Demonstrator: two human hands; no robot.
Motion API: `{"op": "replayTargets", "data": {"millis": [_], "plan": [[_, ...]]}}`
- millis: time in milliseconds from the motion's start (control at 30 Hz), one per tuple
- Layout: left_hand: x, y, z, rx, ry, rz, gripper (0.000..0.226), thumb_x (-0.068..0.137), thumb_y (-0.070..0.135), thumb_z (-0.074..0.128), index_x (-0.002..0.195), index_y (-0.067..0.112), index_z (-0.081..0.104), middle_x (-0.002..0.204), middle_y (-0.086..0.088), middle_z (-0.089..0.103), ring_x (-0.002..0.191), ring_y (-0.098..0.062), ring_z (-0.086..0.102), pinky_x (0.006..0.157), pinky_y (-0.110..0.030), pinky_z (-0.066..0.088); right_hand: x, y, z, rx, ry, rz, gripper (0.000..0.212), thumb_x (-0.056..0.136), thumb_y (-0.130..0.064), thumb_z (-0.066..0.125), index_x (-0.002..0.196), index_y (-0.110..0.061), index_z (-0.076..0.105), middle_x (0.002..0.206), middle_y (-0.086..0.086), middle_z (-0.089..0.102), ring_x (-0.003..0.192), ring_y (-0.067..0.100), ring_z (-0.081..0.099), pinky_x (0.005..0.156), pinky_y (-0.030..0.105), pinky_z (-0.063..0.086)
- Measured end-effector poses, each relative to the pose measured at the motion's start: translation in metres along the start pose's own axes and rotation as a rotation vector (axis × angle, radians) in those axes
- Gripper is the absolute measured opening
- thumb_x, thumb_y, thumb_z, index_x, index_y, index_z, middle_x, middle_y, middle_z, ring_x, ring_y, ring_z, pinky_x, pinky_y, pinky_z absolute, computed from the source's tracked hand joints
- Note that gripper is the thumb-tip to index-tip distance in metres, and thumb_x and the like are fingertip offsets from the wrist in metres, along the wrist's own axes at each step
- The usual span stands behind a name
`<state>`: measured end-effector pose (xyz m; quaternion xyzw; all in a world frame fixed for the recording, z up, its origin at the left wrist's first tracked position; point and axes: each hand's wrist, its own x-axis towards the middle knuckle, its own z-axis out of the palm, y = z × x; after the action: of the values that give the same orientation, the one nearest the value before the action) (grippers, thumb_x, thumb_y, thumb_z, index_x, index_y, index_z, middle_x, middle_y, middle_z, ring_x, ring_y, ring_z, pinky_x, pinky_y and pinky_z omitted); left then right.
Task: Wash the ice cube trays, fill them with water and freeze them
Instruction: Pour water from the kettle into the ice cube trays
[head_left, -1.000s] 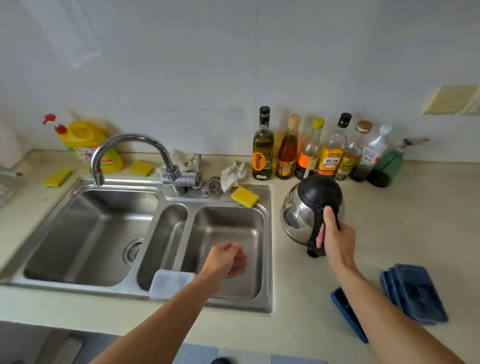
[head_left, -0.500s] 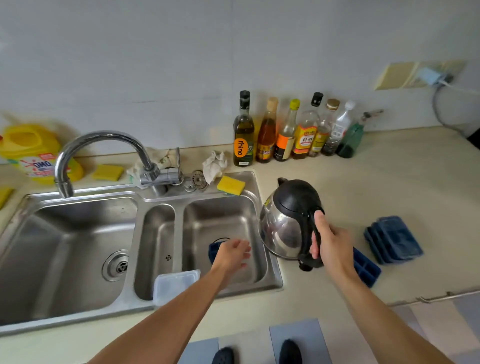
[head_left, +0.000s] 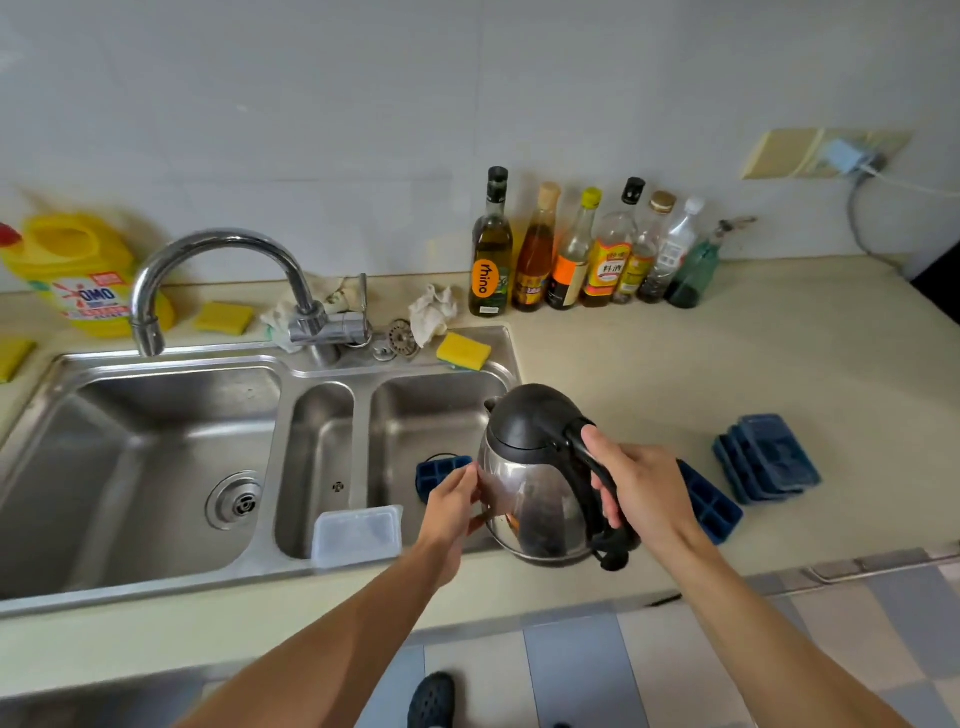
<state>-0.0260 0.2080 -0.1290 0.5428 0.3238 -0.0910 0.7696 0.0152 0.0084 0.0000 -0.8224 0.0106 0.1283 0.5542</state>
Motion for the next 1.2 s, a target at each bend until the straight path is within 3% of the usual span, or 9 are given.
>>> {"op": "replayTargets", "data": {"millis": [100, 200, 300, 367, 500, 600, 800, 1200], "plan": [[-0.009, -0.004, -0.004, -0.037, 0.008, -0.038, 0.031, 0.108, 0.033, 0.045, 0.106, 0.016, 0.071, 0.112, -0.008, 0.074, 0.107, -0.025, 0.068, 0.081, -0.034, 0.057, 0.001, -0.009, 0.004, -0.035, -0.04, 0.001, 0.058, 0.095, -0.051, 0.063, 0.052, -0.012, 0.06, 0.043, 0.008, 0.052, 0.038, 0.019, 0.047, 0.042, 0.024, 0.043], [-0.01, -0.009, -0.01, -0.052, 0.013, -0.067, 0.031, 0.107, 0.032, 0.045, 0.099, 0.014, 0.069, 0.115, -0.017, 0.071, 0.106, -0.029, 0.067, 0.092, -0.044, 0.057, 0.008, -0.019, 0.01, -0.072, -0.08, 0.016, 0.059, 0.094, -0.053, 0.063, 0.055, -0.009, 0.062, 0.043, 0.008, 0.052, 0.038, 0.021, 0.047, 0.043, 0.025, 0.043], [-0.011, -0.01, -0.016, -0.099, 0.024, -0.097, 0.032, 0.107, 0.032, 0.046, 0.112, 0.009, 0.067, 0.118, -0.018, 0.07, 0.113, -0.035, 0.065, 0.101, -0.051, 0.054, 0.017, -0.026, 0.016, -0.095, -0.119, 0.041, 0.06, 0.093, -0.056, 0.062, 0.06, -0.006, 0.065, 0.046, 0.01, 0.054, 0.04, 0.022, 0.047, 0.045, 0.027, 0.044], [-0.011, -0.011, -0.02, -0.11, 0.015, -0.106, 0.033, 0.107, 0.031, 0.046, 0.114, 0.007, 0.066, 0.117, -0.018, 0.07, 0.112, -0.035, 0.065, 0.099, -0.05, 0.054, 0.021, -0.029, 0.021, -0.095, -0.13, 0.062, 0.061, 0.092, -0.059, 0.062, 0.061, -0.006, 0.066, 0.047, 0.01, 0.053, 0.041, 0.021, 0.047, 0.046, 0.028, 0.043], [-0.012, -0.009, -0.027, -0.076, -0.035, -0.107, 0.032, 0.108, 0.029, 0.04, 0.098, 0.009, 0.063, 0.114, -0.022, 0.069, 0.103, -0.031, 0.064, 0.089, -0.043, 0.055, 0.031, -0.032, 0.03, -0.086, -0.141, 0.103, 0.063, 0.09, -0.06, 0.064, 0.058, -0.007, 0.065, 0.047, 0.012, 0.052, 0.041, 0.022, 0.044, 0.045, 0.027, 0.041], [-0.011, -0.007, -0.031, -0.097, -0.026, -0.141, 0.031, 0.109, 0.031, 0.039, 0.105, 0.009, 0.061, 0.119, -0.024, 0.067, 0.103, -0.032, 0.063, 0.088, -0.043, 0.055, 0.035, -0.035, 0.036, -0.108, -0.16, 0.118, 0.062, 0.089, -0.061, 0.063, 0.057, -0.008, 0.066, 0.048, 0.012, 0.052, 0.042, 0.023, 0.045, 0.047, 0.028, 0.042], [-0.009, -0.005, -0.038, -0.171, 0.01, -0.207, 0.038, 0.109, 0.033, 0.042, 0.125, 0.005, 0.062, 0.119, -0.018, 0.071, 0.114, -0.036, 0.066, 0.102, -0.054, 0.052, 0.043, -0.043, 0.047, -0.126, -0.181, 0.145, 0.06, 0.09, -0.06, 0.062, 0.058, -0.009, 0.067, 0.05, 0.012, 0.053, 0.043, 0.022, 0.046, 0.047, 0.029, 0.042], [-0.014, -0.002, -0.046, -0.19, 0.018, -0.252, 0.037, 0.108, 0.033, 0.042, 0.119, 0.008, 0.067, 0.111, -0.014, 0.075, 0.11, -0.034, 0.068, 0.091, -0.046, 0.058, 0.051, -0.048, 0.061, -0.142, -0.194, 0.197, 0.06, 0.09, -0.061, 0.062, 0.056, -0.011, 0.067, 0.049, 0.01, 0.052, 0.04, 0.021, 0.044, 0.045, 0.028, 0.041]]}}
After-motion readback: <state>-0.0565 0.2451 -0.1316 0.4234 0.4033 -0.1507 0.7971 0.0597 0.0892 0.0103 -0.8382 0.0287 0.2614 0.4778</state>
